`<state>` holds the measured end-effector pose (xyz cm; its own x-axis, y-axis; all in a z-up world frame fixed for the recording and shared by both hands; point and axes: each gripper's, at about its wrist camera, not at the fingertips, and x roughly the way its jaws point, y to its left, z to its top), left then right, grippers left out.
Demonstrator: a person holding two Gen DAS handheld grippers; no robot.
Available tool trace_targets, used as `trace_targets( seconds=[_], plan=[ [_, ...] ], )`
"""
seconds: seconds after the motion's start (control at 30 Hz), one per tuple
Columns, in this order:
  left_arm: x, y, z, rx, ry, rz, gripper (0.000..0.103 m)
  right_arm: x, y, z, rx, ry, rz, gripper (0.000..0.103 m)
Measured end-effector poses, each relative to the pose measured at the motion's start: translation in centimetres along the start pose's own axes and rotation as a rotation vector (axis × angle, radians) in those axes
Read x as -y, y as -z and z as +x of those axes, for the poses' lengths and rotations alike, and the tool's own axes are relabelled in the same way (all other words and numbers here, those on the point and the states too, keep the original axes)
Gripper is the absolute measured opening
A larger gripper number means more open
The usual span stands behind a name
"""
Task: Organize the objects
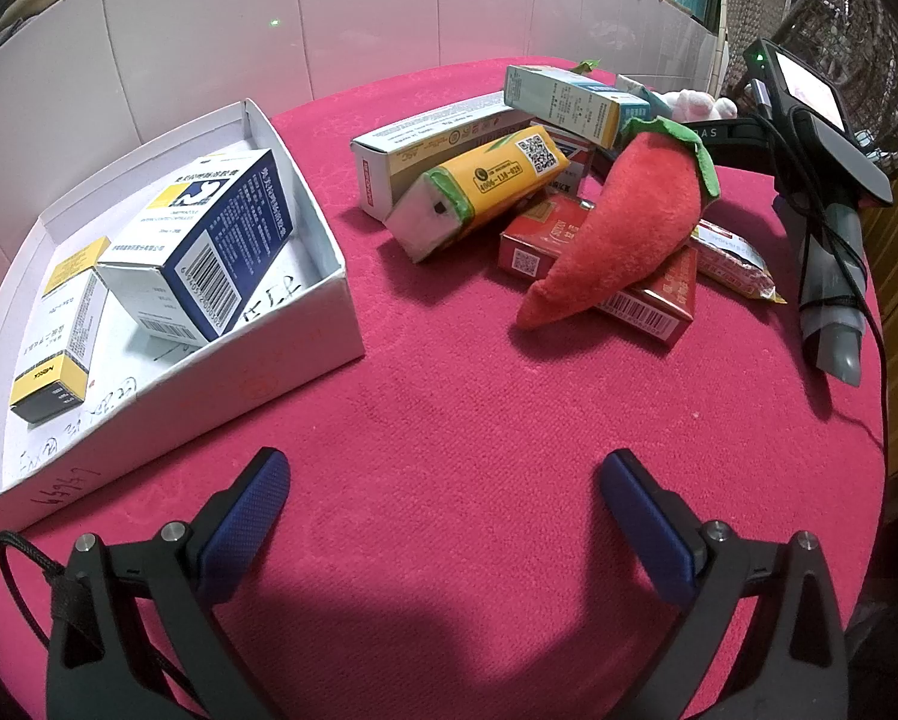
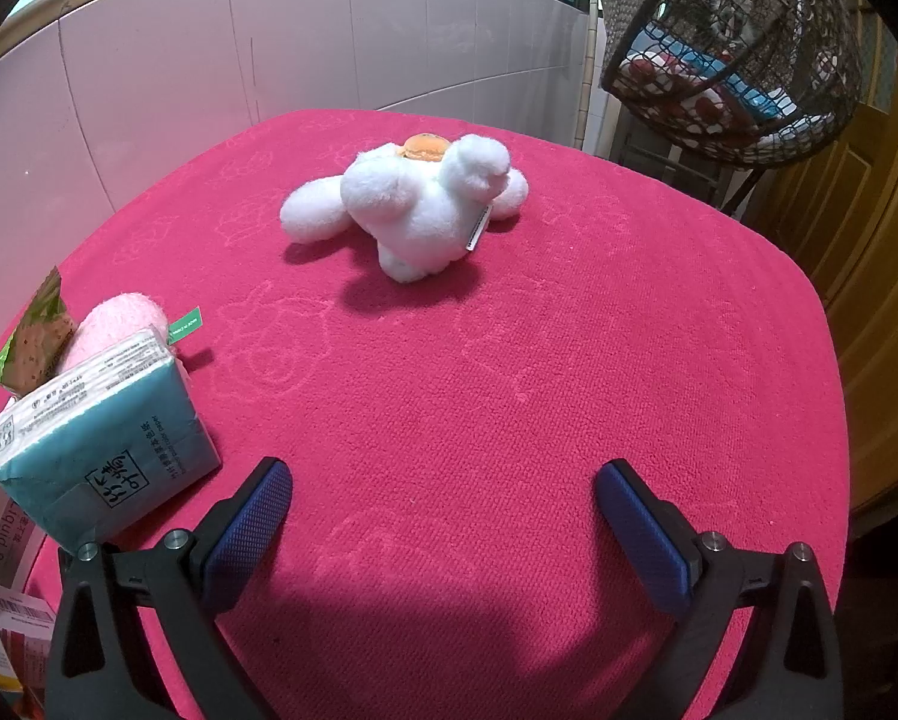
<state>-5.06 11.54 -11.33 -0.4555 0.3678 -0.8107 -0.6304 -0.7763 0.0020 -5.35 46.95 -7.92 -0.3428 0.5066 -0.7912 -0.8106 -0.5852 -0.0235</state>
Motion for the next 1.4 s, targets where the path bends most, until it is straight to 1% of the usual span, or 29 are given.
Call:
trace_targets(
  seconds=[0.77,1.1,1.4],
  plan=[
    [0.0,-0.1,0.0,0.0,0.0,0.0,0.103,-0.4,-0.1,-0.1,0.0,0.0,0.0,0.103],
    [-0.1,0.1,0.1,0.0,0.0,0.0,0.103,0.6,1.0,-0.4,0.001,-0.002,0.001,0.103],
    [-0.2,0.0,0.2,0.0,0.001,0.0,0.103,0.8,1.3,-0.7,0.001,-0.001,0.002,0.103]
  ],
)
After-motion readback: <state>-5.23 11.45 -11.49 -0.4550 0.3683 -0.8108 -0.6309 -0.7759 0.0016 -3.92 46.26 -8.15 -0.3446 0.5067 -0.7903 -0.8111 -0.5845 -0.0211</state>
